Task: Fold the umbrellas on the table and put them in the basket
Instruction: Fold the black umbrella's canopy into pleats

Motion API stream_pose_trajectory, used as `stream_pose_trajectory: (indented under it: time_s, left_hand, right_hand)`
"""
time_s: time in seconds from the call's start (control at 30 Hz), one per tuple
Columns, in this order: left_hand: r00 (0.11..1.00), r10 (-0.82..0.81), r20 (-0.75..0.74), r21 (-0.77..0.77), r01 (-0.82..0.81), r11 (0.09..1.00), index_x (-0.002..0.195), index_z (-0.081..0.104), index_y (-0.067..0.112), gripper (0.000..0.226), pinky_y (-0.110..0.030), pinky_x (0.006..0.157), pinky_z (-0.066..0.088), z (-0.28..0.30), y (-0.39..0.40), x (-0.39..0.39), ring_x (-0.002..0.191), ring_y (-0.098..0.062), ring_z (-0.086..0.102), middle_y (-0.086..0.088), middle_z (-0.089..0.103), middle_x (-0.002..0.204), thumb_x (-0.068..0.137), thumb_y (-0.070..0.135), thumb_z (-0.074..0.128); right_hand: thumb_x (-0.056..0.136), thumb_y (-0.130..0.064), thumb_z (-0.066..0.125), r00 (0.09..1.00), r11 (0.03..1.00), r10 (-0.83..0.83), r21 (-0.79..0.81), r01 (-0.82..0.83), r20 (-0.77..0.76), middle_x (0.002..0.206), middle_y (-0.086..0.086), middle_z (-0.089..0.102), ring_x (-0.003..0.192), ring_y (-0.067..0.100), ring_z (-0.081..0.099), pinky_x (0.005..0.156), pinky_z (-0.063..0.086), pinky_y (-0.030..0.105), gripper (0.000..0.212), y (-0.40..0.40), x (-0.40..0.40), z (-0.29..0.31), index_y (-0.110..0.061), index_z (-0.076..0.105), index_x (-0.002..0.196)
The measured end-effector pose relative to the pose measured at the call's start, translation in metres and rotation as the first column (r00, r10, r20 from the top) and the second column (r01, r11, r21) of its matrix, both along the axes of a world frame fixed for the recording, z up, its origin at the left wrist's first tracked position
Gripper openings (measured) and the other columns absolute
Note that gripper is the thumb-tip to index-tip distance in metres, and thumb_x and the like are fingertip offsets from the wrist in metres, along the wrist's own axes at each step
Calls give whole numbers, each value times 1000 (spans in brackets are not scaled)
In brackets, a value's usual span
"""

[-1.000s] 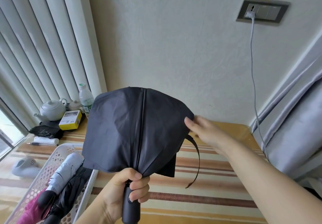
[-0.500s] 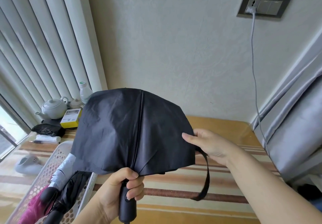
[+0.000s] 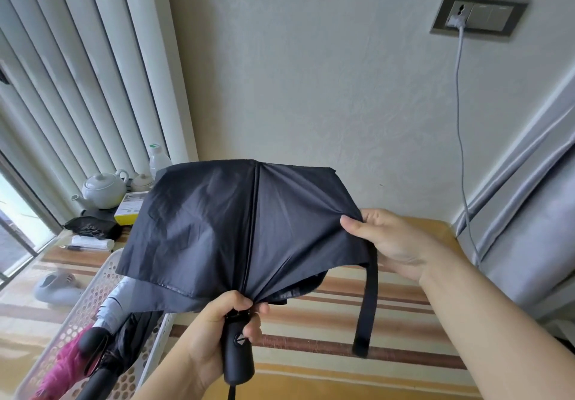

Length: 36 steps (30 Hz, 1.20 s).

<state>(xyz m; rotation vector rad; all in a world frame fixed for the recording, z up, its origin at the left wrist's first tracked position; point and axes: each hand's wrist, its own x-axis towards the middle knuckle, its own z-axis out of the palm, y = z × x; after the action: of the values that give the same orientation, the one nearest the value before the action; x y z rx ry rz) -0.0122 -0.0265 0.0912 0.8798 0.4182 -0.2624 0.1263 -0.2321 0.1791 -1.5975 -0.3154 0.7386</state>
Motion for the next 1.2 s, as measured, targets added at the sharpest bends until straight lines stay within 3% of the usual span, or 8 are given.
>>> stream_pose_trajectory:
  time_s: [0.2, 0.37, 0.5, 0.6, 0.7, 0.83, 1.0, 1.2]
  left_hand:
    - [993, 111, -33, 72, -108, 991, 68, 56, 0, 22, -18, 38, 39, 2, -3, 4, 40, -18, 43, -17, 57, 62, 47, 5, 60]
    - [1000, 3, 18, 121, -6, 993, 50, 54, 1, 30, -22, 43, 37, 3, 0, -2, 40, -15, 36, -10, 40, 45, 33, 21, 69]
    - [997, -36, 64, 171, 24, 985, 52, 52, -1, 34, -26, 50, 35, 0, -1, -5, 40, -17, 32, -9, 36, 44, 35, 23, 69]
    - [997, -47, 54, 211, 35, 977, 51, 53, -1, 34, -24, 48, 36, -1, -1, -4, 42, -18, 32, -9, 36, 44, 35, 24, 68]
    - [997, -50, 51, 233, 36, 972, 49, 52, -1, 33, -24, 48, 36, -2, 0, -6, 44, -19, 33, -9, 36, 44, 34, 25, 68]
    - [998, -18, 62, 189, 6, 982, 48, 52, -2, 32, -24, 46, 36, -6, 3, -9, 43, -19, 32, -8, 36, 44, 33, 22, 68]
    - [996, -46, 78, 172, 32, 985, 50, 52, -2, 32, -23, 46, 34, -5, 3, -11, 43, -18, 31, -7, 35, 43, 36, 23, 67]
    - [998, -4, 64, 120, -3, 993, 48, 51, -1, 44, -22, 41, 37, -7, 1, -10, 40, -18, 33, -6, 35, 42, 21, 22, 78]
  right_hand:
    - [87, -13, 52, 980, 964, 73, 266, -21, -186, 107, 15, 72, 90, 22, 69, 72, 55, 27, 26, -4, -4, 2, -8, 77, 94]
    - [97, 1, 48, 997, 961, 68, -269, -59, 25, 108, 4, 71, 94, 14, 66, 75, 51, 19, 24, -10, 8, -10, -16, 64, 104]
    - [90, -23, 63, 999, 997, -43, -60, 43, 0, 103, 9, 71, 96, 21, 67, 88, 50, 35, 20, 4, 8, -3, -6, 64, 100]
    - [81, -61, 64, 943, 969, -218, -59, 240, 251, 80, 2, 61, 75, 16, 56, 72, 40, 30, 70, 19, 17, 3, 8, 61, 92]
    - [95, -36, 58, 772, 918, -265, -93, 385, 578, 57, -1, 41, 55, 10, 36, 55, 26, 28, 44, 28, 21, 6, -8, 49, 62]
    - [91, -30, 64, 727, 913, -359, 59, 403, 585, 55, 0, 47, 56, 10, 38, 56, 30, 26, 35, 25, 25, 15, -9, 57, 64]
    - [97, -35, 53, 646, 905, -205, -108, 411, 735, 53, 1, 34, 48, 12, 31, 47, 26, 23, 47, 24, 28, 22, 0, 49, 66]
    - [94, -26, 58, 855, 947, -314, 199, 252, 413, 51, 3, 37, 42, 12, 30, 43, 31, 14, 15, 23, 25, 30, -29, 73, 94]
